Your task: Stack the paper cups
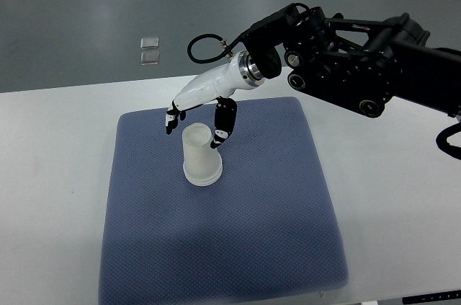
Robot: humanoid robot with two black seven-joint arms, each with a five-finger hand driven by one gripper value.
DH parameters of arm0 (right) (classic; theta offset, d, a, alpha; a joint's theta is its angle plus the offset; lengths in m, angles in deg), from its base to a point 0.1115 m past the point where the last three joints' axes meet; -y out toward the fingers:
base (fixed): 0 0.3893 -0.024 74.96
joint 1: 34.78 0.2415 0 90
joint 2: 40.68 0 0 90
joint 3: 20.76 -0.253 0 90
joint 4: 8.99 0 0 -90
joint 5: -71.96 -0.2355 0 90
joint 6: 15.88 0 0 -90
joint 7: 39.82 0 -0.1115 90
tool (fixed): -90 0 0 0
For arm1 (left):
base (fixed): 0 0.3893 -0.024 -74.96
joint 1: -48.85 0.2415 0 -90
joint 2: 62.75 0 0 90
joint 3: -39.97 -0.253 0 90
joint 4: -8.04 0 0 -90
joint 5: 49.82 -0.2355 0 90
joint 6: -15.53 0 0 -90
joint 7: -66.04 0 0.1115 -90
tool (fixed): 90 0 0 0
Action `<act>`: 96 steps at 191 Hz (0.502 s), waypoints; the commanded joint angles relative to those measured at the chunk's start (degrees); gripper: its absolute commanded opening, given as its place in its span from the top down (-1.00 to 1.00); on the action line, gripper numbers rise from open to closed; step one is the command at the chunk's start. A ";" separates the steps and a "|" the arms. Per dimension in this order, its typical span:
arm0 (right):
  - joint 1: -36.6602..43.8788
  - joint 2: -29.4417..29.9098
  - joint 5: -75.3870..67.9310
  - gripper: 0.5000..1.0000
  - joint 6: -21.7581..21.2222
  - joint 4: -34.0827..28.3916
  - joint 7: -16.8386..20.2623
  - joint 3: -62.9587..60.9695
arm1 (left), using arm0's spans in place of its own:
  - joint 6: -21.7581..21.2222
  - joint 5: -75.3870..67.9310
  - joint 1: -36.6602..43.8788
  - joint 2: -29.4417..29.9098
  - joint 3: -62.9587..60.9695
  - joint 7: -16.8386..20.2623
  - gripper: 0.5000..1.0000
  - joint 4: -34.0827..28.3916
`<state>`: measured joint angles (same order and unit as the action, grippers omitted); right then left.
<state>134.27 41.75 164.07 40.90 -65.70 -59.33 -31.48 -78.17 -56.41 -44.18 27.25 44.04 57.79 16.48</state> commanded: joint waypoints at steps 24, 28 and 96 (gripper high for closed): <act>0.14 -0.78 -0.44 -0.64 0.96 0.64 -0.09 -0.61 | 0.00 0.00 -0.05 0.00 -0.02 -0.01 -1.00 0.00; 0.14 -1.05 -0.44 -0.64 1.05 0.99 -0.09 -0.88 | 0.00 0.00 -0.05 0.00 -0.02 -0.01 -1.00 0.00; -1.96 -5.35 -8.69 -0.64 3.60 14.26 -0.10 -7.56 | 0.00 0.00 0.04 0.00 -0.02 -0.01 -1.00 0.00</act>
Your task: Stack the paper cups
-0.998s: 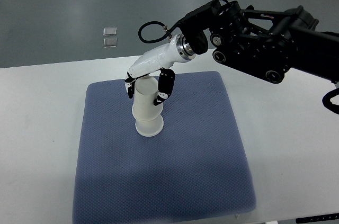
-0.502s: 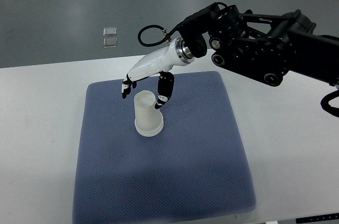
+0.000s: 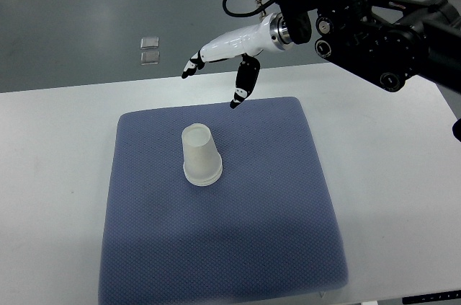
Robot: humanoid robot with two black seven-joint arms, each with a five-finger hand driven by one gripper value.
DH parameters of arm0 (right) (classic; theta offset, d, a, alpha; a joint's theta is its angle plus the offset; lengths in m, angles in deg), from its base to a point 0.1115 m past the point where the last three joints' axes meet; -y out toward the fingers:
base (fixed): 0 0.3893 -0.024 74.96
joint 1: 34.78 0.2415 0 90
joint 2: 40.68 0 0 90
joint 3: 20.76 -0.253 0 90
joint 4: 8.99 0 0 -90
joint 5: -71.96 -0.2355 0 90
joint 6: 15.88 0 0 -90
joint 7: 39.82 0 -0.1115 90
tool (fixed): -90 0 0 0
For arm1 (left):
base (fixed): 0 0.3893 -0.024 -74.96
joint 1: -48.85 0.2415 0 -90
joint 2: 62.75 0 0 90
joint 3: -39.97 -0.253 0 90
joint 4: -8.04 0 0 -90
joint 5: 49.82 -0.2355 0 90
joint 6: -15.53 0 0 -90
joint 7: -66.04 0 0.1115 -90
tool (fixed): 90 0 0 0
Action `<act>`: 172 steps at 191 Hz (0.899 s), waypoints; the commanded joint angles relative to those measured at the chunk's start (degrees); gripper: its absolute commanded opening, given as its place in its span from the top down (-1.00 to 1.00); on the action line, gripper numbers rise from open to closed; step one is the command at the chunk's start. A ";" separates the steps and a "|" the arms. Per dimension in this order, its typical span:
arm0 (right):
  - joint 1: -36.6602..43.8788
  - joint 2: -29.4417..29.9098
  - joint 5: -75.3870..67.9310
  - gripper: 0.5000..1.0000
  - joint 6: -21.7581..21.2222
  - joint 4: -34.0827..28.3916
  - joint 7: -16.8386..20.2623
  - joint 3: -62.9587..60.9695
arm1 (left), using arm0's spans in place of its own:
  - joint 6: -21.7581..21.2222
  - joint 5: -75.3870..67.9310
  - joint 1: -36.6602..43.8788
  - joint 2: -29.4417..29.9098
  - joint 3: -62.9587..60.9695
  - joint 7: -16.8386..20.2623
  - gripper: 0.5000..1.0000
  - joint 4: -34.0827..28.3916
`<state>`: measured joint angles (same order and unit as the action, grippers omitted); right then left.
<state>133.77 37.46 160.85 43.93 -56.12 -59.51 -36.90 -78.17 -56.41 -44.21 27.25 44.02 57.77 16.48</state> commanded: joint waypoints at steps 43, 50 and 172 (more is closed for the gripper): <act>-6.21 -0.53 -26.39 -0.64 6.55 11.26 0.17 -3.90 | 0.01 0.00 -0.02 0.00 0.00 0.01 -1.00 0.00; -6.91 -0.35 -29.74 -0.64 7.52 12.06 0.17 -3.90 | 0.01 0.00 0.07 0.00 0.00 0.01 -1.00 0.00; -18.95 3.07 -78.43 -0.64 22.37 14.69 0.17 -5.83 | 0.01 0.00 0.07 0.00 0.00 0.01 -1.00 0.00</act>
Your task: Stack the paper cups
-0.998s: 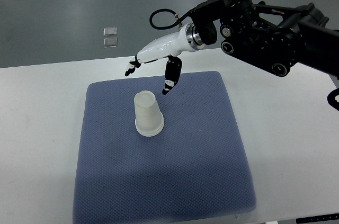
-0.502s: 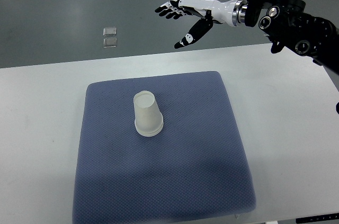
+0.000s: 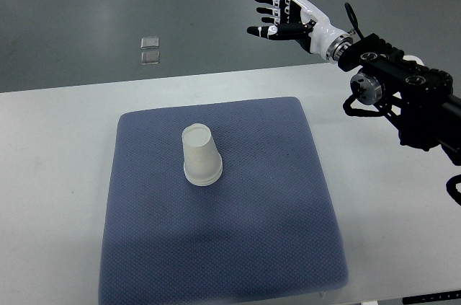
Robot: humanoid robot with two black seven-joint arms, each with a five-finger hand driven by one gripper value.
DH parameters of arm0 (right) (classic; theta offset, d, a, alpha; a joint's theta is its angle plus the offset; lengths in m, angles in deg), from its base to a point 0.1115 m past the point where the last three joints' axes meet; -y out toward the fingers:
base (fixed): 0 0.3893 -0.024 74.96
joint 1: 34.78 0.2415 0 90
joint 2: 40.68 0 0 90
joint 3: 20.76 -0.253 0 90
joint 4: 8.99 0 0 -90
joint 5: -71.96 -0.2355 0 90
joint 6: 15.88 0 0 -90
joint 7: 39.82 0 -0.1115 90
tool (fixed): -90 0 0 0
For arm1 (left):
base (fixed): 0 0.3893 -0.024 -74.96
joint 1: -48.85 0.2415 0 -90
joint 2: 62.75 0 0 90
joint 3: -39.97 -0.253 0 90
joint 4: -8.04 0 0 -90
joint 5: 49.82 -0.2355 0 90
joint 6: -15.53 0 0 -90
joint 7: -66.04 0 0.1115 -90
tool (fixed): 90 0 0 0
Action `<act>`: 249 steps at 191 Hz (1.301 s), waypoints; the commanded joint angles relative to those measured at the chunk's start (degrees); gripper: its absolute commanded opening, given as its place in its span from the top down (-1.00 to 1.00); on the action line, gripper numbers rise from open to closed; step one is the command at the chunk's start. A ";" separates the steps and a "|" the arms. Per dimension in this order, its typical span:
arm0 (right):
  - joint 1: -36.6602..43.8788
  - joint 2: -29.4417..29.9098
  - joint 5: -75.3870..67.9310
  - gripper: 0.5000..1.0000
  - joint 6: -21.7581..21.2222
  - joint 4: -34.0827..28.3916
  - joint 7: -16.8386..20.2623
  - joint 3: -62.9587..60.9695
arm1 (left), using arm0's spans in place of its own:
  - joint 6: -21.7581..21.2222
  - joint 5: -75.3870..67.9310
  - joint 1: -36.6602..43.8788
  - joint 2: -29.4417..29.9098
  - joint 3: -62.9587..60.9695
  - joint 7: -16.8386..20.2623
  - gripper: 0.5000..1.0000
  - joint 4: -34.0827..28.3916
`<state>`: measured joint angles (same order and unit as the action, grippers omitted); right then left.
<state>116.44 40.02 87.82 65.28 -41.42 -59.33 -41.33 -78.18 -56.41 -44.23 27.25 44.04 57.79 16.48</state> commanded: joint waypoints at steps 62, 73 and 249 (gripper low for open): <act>-5.76 4.29 -17.61 -0.64 4.01 0.35 -0.01 -7.90 | 0.01 0.00 0.00 0.00 -0.02 -0.01 -1.00 0.00; -6.64 4.82 -17.79 -0.64 4.01 1.05 -0.01 -9.13 | 0.01 0.00 0.09 0.00 -0.02 -0.01 -1.00 0.00; -11.91 4.03 -16.91 -0.65 4.10 1.75 -2.99 -10.54 | -0.08 0.00 0.00 0.00 -0.02 -0.01 -1.00 0.00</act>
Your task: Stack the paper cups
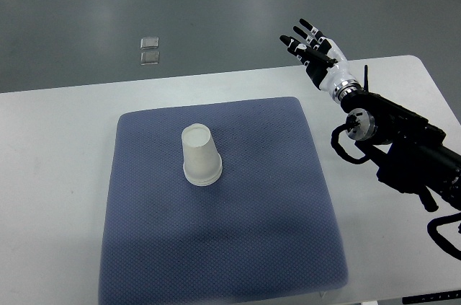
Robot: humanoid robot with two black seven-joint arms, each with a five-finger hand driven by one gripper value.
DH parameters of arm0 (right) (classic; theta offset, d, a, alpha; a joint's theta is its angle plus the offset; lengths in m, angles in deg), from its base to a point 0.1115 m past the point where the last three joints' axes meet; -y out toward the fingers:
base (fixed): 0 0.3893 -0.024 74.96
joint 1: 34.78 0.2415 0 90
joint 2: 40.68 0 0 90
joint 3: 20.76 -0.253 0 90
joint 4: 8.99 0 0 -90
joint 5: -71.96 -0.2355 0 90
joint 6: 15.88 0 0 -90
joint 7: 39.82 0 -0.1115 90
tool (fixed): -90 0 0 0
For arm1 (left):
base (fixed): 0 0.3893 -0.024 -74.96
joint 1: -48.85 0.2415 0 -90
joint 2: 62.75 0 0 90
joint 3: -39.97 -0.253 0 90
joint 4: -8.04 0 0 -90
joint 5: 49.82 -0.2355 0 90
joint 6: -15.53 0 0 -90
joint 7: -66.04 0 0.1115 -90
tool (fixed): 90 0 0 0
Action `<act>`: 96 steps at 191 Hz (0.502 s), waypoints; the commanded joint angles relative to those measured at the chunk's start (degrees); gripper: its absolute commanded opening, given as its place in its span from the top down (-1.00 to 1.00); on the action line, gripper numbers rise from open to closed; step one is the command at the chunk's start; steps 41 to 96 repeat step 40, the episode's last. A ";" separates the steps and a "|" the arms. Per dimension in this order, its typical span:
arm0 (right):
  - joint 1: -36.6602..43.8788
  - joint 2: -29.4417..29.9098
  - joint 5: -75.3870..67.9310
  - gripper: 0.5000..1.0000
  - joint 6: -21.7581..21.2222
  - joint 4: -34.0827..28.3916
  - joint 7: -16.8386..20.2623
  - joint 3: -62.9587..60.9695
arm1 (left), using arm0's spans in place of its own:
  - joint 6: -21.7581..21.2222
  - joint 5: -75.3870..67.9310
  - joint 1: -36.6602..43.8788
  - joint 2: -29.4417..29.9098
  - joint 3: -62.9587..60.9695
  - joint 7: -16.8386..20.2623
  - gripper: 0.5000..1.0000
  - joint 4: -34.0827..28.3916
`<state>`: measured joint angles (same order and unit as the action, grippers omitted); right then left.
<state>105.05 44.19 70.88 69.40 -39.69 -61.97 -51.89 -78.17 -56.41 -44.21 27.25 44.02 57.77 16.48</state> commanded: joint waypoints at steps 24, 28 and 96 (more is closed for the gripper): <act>-1.05 -0.32 0.03 -0.65 -0.03 0.03 -0.62 -0.07 | 0.01 0.00 -0.01 0.00 0.09 0.01 -1.00 0.00; -1.13 -0.32 -0.06 -0.65 -0.03 0.03 -0.70 -0.07 | 0.01 0.00 0.08 0.00 0.00 0.01 -1.00 0.00; -1.22 -0.32 -0.06 -0.64 -0.03 0.03 -1.49 -0.07 | 0.01 0.00 0.08 0.00 0.00 0.01 -1.00 0.00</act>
